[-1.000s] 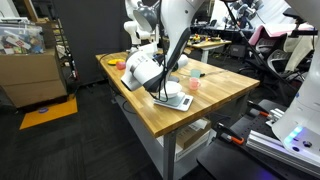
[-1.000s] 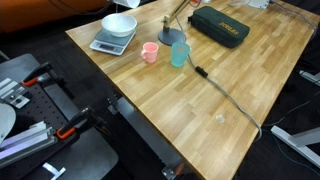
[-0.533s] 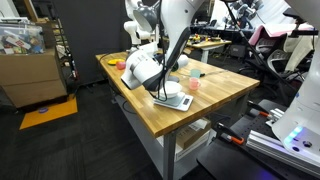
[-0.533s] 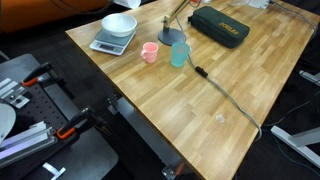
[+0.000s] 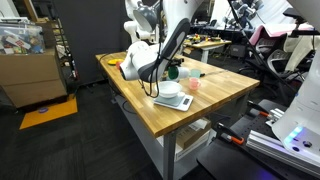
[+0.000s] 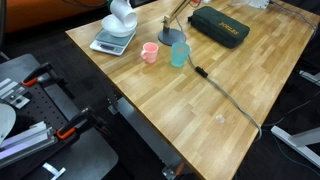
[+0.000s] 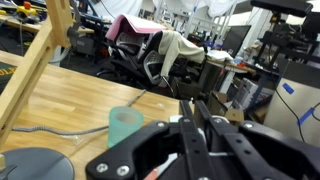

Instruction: Pick up the white cup and pour its contents into the basin

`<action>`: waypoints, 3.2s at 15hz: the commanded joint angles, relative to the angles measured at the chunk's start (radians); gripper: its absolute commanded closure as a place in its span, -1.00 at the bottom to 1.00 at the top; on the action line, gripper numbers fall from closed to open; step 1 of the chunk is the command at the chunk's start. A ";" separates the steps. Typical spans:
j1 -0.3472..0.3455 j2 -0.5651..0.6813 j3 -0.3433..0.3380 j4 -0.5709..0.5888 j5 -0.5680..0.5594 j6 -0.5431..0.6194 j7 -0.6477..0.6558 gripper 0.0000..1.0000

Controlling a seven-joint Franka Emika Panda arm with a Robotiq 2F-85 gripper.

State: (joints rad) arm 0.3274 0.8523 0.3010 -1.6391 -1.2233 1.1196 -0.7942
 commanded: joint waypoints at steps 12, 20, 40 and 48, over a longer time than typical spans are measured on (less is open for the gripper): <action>-0.157 -0.499 0.039 -0.548 0.488 0.548 0.470 0.95; -0.178 -0.746 -0.068 -0.851 0.654 0.829 0.676 0.95; -0.261 -0.773 -0.261 -0.966 0.830 1.040 0.911 0.95; -0.342 -0.735 -0.343 -0.933 1.077 1.120 0.987 0.95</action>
State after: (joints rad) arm 0.0060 0.0852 -0.0377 -2.5893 -0.2432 2.1810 0.1640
